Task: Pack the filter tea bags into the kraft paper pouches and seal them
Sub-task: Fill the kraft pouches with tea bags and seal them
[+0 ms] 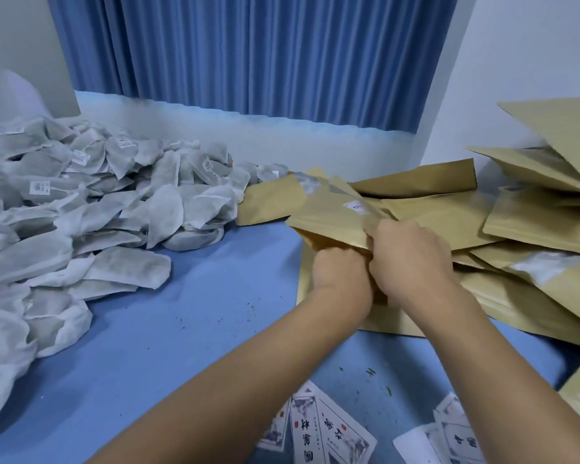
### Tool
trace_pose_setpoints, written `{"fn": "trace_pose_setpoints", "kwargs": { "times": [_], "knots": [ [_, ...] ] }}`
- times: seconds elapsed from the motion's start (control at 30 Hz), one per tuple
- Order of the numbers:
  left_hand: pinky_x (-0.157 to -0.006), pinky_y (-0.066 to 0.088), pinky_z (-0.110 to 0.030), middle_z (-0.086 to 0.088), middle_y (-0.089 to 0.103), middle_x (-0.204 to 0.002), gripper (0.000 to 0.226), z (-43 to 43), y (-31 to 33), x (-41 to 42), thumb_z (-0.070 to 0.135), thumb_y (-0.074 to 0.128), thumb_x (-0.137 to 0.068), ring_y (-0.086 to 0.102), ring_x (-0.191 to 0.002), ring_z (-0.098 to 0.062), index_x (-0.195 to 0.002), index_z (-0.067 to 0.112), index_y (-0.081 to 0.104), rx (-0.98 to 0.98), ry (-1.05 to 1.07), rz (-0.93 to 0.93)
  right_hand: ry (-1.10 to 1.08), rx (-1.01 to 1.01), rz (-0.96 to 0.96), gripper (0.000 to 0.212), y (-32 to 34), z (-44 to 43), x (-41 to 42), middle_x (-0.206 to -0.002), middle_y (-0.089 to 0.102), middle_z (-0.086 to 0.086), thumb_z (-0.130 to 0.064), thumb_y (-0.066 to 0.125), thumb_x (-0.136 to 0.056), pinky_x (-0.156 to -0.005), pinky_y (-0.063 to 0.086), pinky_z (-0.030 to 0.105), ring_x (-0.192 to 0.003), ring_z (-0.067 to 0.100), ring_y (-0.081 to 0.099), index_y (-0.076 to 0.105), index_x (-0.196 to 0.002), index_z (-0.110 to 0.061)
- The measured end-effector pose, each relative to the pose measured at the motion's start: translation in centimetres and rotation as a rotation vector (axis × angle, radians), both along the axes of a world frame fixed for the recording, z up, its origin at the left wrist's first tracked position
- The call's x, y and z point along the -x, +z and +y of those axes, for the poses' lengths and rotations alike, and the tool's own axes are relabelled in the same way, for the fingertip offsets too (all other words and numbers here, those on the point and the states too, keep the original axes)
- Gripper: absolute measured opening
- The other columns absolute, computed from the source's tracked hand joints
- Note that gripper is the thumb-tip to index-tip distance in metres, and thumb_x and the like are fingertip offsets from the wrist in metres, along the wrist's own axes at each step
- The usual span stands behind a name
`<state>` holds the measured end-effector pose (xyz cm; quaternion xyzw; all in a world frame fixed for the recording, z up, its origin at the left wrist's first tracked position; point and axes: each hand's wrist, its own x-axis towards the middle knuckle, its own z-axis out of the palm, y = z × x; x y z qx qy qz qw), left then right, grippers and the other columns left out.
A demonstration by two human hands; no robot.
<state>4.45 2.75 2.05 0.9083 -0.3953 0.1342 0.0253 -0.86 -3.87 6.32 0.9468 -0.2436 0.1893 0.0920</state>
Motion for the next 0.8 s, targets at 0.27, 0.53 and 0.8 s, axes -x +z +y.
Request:
{"fn": "trace_pose_setpoints", "kwargs": {
  "times": [0.27,0.53,0.8],
  "knots": [
    [-0.08,0.05,-0.038,-0.009,0.063,-0.118,0.034,-0.2,-2.9,-3.9,0.038,0.058,-0.087,0.058,-0.111,-0.035,-0.119,0.024,0.058,0.49,-0.118,0.523,-0.094,-0.103,0.16,0.022,1.4,0.4,-4.9,-0.08,0.04,-0.005,-0.011,0.05,-0.085,-0.071,0.037,0.033,-0.085,0.027,0.047,0.035,-0.075,-0.024],
    [-0.085,0.043,-0.045,0.002,0.062,-0.097,0.02,11.7,-4.4,-7.4,0.024,0.054,-0.084,0.06,-0.091,-0.024,-0.093,0.019,0.072,0.734,-0.078,-0.194,-0.107,-0.264,0.196,0.026,-0.5,-1.4,-5.1,-0.08,0.052,0.006,-0.03,0.062,-0.086,-0.063,0.04,0.03,-0.075,0.032,0.054,0.046,-0.07,-0.017],
    [-0.103,0.007,-0.082,-0.011,0.01,-0.157,0.041,17.9,-5.4,-11.9,0.018,0.045,-0.091,0.008,-0.146,-0.043,-0.13,0.033,0.041,0.014,0.652,0.263,-0.079,-0.269,0.11,0.034,-1.6,-0.7,-5.6,-0.083,0.057,0.004,-0.05,0.066,-0.087,-0.066,0.044,0.03,-0.078,0.031,0.056,0.06,-0.08,-0.018]
  ]
}}
